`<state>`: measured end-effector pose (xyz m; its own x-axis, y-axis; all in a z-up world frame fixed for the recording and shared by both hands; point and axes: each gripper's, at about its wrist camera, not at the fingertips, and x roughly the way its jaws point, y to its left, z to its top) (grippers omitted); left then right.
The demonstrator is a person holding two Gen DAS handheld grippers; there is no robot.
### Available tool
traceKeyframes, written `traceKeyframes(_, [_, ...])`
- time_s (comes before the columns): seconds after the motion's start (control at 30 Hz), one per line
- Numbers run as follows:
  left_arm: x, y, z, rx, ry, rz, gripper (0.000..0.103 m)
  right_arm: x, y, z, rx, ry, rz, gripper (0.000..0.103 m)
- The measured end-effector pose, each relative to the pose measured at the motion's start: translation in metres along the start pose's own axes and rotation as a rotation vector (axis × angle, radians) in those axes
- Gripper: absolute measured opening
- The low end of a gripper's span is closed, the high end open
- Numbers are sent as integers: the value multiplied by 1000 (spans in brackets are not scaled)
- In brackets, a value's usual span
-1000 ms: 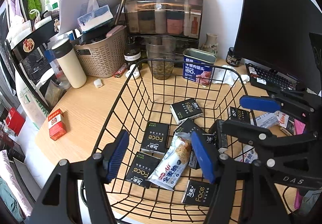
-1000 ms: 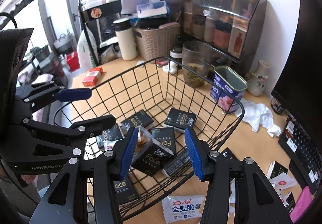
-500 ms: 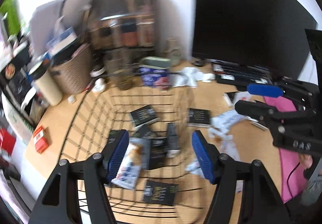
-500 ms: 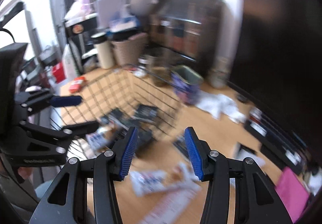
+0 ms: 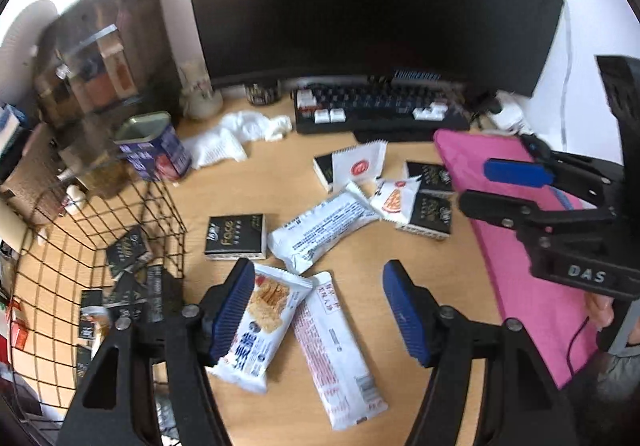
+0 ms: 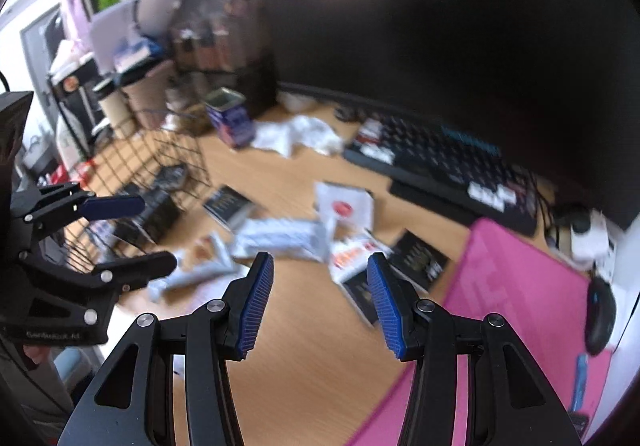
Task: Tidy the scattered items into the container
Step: 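Move both tools back from the basket to the desk items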
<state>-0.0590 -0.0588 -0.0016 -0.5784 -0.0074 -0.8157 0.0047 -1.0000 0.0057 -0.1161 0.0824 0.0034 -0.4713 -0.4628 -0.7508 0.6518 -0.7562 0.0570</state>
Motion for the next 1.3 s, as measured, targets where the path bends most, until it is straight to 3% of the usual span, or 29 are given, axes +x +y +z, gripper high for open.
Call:
traceKeyframes(0.27, [53, 6, 21, -8, 54, 41, 71, 56, -30, -9, 17, 99, 2, 48])
traceKeyframes(0.53, [89, 23, 42, -47, 101, 67, 72, 100, -35, 19, -2, 147, 3, 49])
traceKeyframes(0.83, [130, 34, 53, -73, 150, 136, 72, 120, -10, 13, -100, 218, 54, 49])
traceKeyframes(1.0, [137, 28, 47, -48, 171, 132, 72, 124, -3, 10, -122, 214, 42, 49])
traceKeyframes(1.3, [117, 15, 29, -22, 168, 97, 72, 123, -13, 10, -81, 196, 32, 49])
